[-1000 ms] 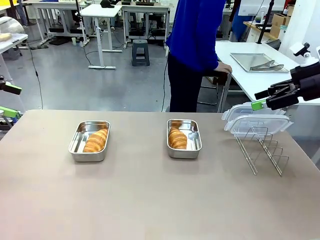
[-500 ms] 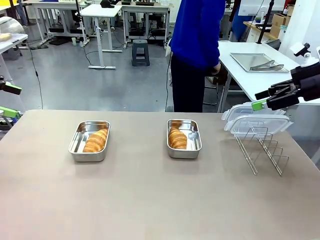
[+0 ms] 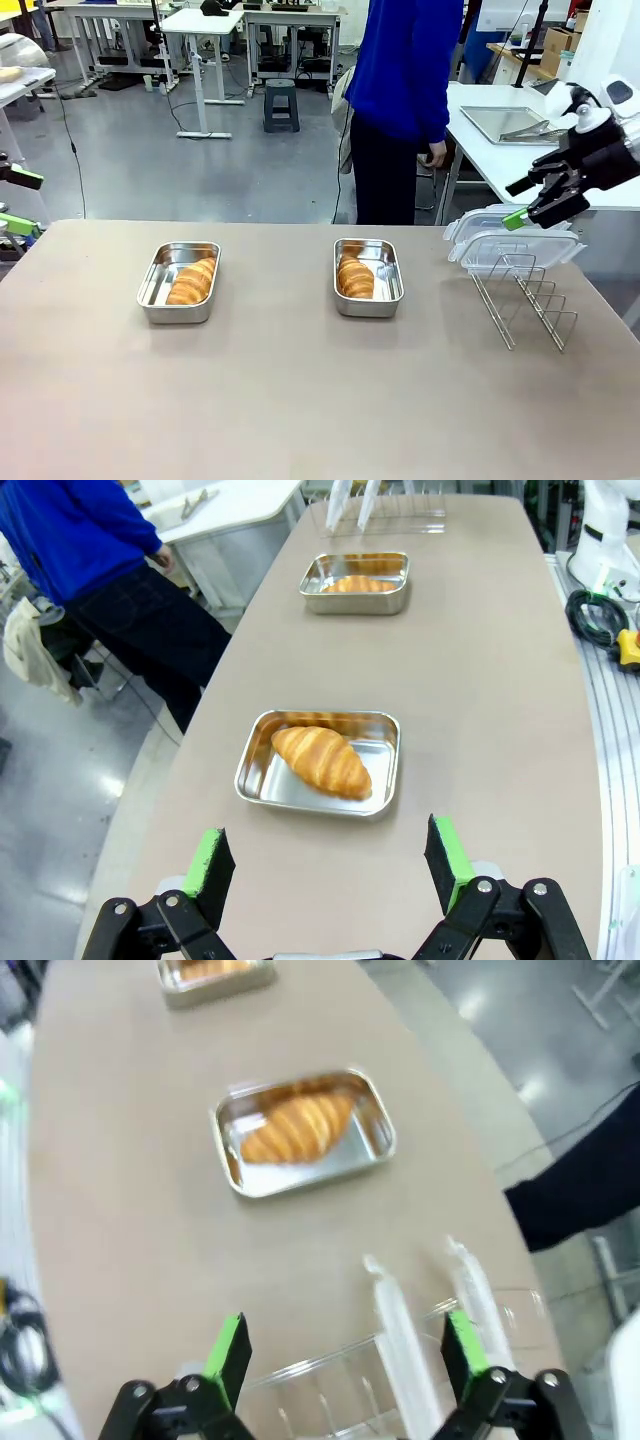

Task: Place the bread in airtight containers.
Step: Pick up one Airtight Container lid and hand it to the human.

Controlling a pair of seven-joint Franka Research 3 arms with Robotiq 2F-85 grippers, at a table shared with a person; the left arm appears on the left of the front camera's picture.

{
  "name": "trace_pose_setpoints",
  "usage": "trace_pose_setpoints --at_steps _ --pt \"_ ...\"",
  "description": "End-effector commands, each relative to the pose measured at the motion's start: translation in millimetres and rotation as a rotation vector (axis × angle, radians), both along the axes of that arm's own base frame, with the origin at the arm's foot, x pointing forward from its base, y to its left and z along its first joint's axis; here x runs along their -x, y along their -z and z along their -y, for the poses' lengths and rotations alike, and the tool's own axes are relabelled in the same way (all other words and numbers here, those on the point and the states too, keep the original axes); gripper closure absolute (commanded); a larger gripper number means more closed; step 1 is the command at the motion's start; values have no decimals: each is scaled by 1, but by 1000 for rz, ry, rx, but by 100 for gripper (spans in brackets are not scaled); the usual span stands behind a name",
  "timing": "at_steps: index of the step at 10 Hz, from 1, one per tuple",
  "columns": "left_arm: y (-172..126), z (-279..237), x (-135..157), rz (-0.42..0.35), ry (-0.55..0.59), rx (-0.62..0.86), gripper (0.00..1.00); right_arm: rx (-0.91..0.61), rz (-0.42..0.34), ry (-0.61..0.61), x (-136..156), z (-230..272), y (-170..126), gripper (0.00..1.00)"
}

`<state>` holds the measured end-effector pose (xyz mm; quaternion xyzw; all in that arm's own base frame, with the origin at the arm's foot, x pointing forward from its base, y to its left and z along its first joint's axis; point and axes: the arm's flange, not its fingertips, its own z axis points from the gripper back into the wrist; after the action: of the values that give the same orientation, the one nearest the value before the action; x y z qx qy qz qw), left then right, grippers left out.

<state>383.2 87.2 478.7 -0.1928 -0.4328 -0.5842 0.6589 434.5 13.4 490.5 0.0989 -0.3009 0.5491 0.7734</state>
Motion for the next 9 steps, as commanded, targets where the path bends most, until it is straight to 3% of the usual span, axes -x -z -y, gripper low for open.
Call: trace_pose_setpoints --at_steps 1,2,5,9 --pt "2 2 1 25 4 22 0 259 138 -49 1 -4 7 0" --pt "2 2 1 25 4 22 0 350 155 -89 -2 -6 12 0" --pt "2 2 1 25 4 22 0 519 140 -34 -14 -9 25 0" --pt "2 2 1 25 4 22 0 558 61 -7 -38 -2 40 0"
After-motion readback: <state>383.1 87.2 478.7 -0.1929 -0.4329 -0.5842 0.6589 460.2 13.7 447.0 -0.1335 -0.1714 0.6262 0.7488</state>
